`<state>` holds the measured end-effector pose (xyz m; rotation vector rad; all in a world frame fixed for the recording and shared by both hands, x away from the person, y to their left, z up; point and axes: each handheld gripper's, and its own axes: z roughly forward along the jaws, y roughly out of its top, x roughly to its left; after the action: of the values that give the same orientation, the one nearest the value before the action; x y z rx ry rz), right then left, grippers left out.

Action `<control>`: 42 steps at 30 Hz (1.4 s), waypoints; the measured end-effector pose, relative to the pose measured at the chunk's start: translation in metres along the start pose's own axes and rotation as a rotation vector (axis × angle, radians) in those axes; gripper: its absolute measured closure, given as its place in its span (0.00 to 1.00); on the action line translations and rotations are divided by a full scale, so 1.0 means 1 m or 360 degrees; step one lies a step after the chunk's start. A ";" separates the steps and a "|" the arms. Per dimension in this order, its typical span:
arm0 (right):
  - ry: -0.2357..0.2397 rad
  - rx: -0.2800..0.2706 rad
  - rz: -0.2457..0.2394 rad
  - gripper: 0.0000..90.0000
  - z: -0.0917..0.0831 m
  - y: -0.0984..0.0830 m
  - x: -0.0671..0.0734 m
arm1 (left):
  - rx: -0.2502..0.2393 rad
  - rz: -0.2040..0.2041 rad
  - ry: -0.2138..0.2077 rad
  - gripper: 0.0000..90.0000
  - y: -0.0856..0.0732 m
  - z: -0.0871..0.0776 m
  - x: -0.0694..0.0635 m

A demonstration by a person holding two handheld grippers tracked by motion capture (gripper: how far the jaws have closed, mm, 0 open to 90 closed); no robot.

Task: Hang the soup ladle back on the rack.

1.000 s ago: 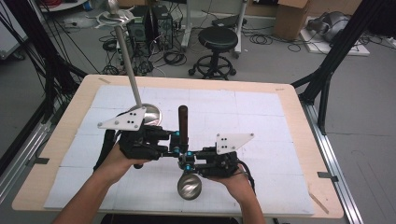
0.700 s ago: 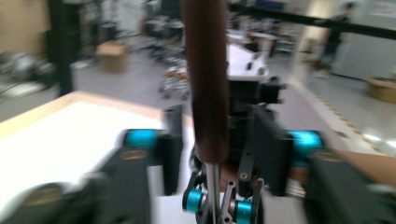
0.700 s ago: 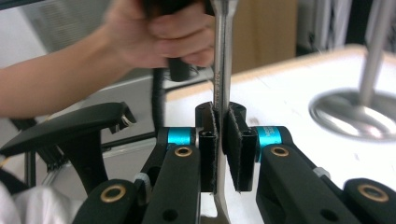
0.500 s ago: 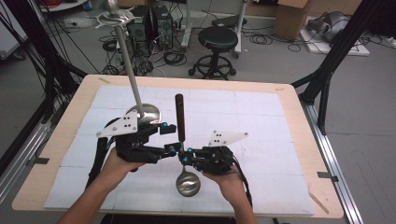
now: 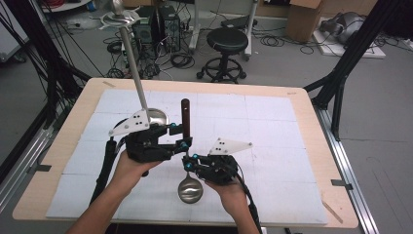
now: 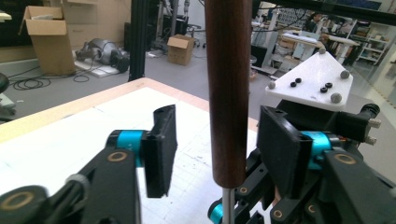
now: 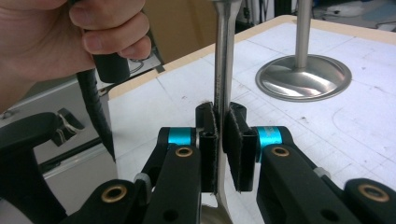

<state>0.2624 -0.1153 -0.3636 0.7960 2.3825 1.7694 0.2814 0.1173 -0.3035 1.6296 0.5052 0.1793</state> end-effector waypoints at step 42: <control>-0.0065 0.0000 -0.0046 0.49 -0.003 0.005 0.004 | -0.0064 0.0051 -0.0093 0.81 0.042 -0.008 0.007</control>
<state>0.2596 -0.1147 -0.3568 0.7854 2.3560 1.7258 0.2931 0.1259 -0.2631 1.5999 0.4286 0.1638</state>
